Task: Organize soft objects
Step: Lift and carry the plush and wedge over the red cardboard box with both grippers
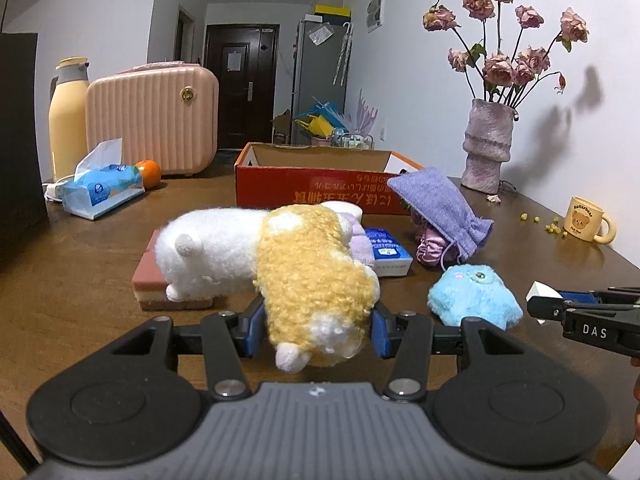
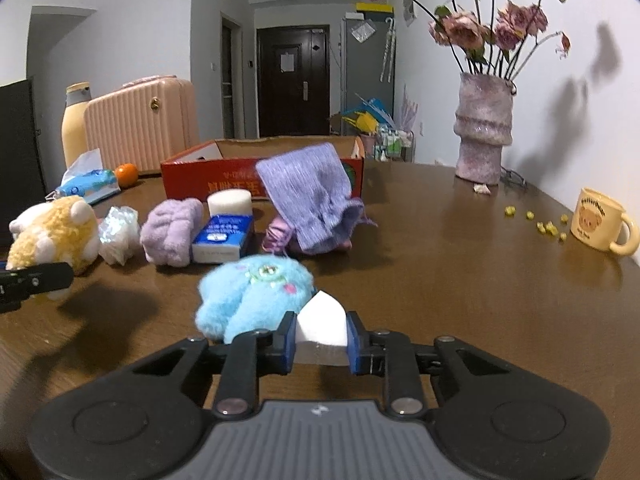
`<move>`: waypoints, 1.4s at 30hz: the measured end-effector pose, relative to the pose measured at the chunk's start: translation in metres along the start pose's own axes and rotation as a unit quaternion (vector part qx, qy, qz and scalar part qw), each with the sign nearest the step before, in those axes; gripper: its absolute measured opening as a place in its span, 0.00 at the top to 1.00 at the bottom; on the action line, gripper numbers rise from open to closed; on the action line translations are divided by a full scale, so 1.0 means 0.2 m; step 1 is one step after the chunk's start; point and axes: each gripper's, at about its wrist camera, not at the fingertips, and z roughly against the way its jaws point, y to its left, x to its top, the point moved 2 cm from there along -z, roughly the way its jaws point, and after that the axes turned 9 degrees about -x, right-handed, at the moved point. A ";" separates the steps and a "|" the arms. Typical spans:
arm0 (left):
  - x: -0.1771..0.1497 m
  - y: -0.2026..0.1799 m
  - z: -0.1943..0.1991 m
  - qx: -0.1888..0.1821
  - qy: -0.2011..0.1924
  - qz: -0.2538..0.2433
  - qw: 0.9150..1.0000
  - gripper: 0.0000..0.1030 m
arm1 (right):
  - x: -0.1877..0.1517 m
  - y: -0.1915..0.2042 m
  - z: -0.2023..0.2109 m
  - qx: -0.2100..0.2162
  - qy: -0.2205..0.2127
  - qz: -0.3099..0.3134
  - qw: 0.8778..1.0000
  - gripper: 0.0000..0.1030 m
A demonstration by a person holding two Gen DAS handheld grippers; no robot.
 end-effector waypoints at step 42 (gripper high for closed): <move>0.55 -0.01 -0.31 -0.014 -0.086 -0.018 0.996 0.50 | 0.56 0.14 -0.20 0.022 -0.129 -0.005 0.991 0.77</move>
